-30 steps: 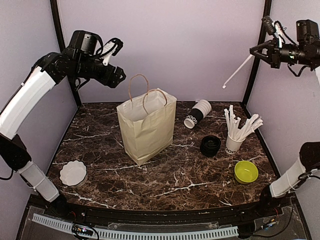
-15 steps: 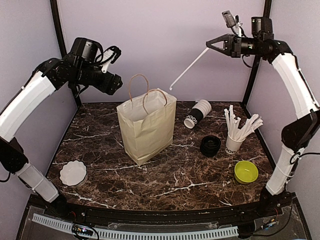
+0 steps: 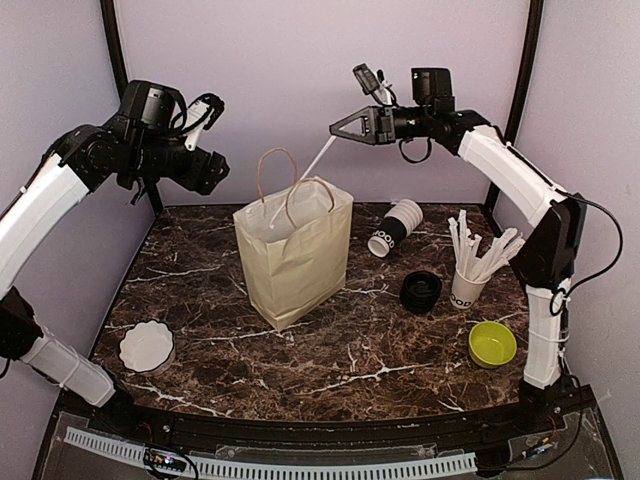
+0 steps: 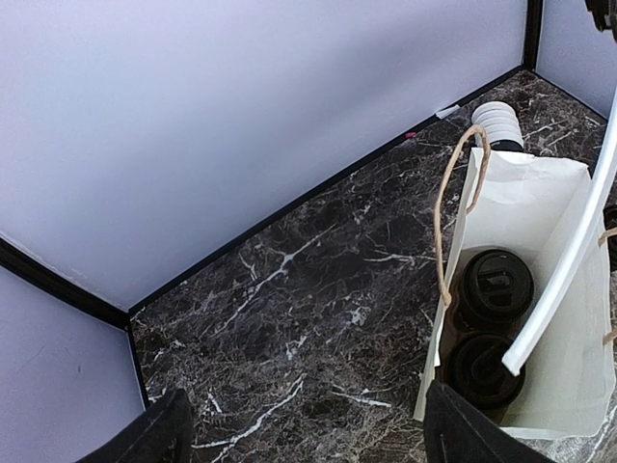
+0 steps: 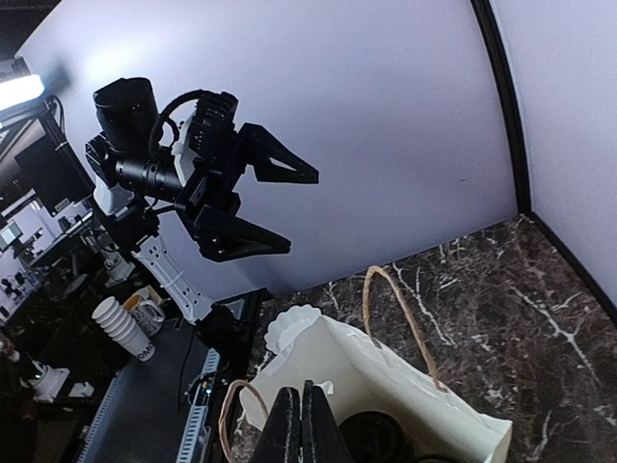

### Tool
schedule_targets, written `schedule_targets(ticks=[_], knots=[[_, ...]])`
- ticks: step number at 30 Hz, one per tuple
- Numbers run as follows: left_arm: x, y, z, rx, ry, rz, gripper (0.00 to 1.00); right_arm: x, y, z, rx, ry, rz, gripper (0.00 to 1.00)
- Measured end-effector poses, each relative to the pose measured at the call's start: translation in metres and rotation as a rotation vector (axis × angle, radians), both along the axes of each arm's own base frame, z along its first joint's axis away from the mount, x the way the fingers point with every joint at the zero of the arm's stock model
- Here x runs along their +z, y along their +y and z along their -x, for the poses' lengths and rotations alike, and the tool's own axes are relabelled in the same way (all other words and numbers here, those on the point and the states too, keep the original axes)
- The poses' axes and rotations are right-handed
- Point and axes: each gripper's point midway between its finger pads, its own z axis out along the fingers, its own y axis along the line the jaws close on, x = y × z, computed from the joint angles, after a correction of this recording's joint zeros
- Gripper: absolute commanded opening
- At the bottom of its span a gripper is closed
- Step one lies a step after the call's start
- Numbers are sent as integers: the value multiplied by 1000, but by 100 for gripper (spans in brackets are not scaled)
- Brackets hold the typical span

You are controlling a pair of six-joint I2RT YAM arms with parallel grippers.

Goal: Pack the takeout coffee

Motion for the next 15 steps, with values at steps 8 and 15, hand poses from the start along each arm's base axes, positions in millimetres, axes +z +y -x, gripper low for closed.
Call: schedule_targets(ticks=[8,15], knots=[[-11,4,4,9,16,-13,85,-55,55,26,123,162,59,0],[-19,4,3,8,29,-23,85,-81,74,42,141,211,108,22]])
